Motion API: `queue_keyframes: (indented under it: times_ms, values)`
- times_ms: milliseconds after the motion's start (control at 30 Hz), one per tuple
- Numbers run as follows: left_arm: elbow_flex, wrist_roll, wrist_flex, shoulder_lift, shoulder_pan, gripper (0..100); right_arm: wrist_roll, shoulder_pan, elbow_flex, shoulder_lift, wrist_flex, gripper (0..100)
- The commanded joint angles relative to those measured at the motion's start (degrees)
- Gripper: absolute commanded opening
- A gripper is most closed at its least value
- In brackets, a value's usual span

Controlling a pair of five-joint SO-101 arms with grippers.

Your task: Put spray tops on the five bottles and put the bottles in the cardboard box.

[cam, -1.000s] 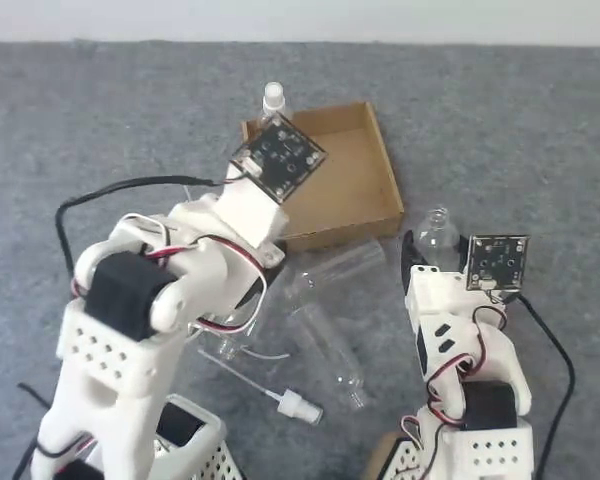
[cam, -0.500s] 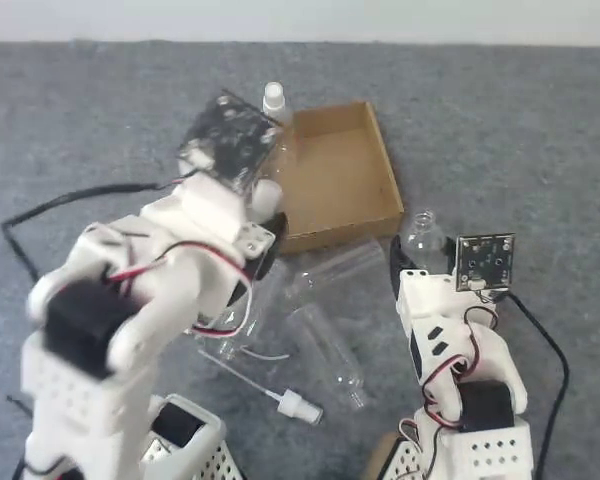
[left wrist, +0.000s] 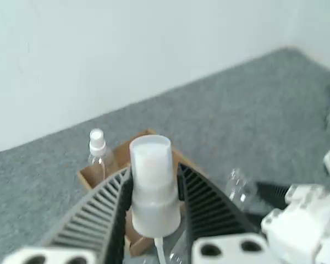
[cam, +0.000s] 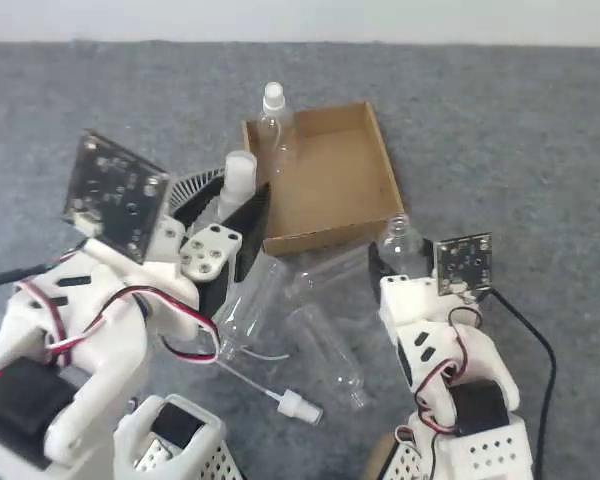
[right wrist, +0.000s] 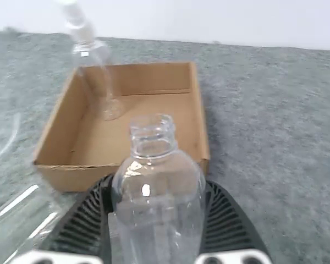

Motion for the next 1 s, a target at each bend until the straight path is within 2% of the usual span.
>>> queue_keyframes:
  times_ms: [0, 200, 300, 400, 467, 600, 800, 967]
  values:
    - [-2.8, 3.8, -5.6, -0.7, -0.4, 1, 0.0, -3.0, -1.3, -1.2, 0.3, 0.6]
    - [-2.3, 5.3, -11.0, -0.7, -0.2, 1, 0.1, -3.8, -1.2, -2.0, 0.7, 0.6]
    - [0.5, 5.3, -15.2, -1.0, -0.1, 1, 0.1, -4.0, -1.2, -6.9, 4.5, 0.6]
    - [5.7, 6.9, -19.6, -3.9, -0.1, 1, 0.2, -3.9, -0.4, -12.1, 6.4, 0.6]
    - [9.7, 9.4, -23.5, -7.5, -0.1, 1, 1.4, -3.9, 0.3, -10.6, 5.0, 0.6]
    - [19.2, 9.9, -33.3, -14.9, -0.1, 1, 1.8, -4.2, 1.3, -10.8, 3.5, 0.6]
    - [30.4, 10.1, -43.2, -21.3, -0.2, 1, 2.1, -10.4, 2.0, -11.1, 3.3, 0.6]
    - [36.5, 10.5, -47.9, -24.4, -0.4, 1, 2.2, -12.9, 4.7, -11.1, -0.4, 0.6]
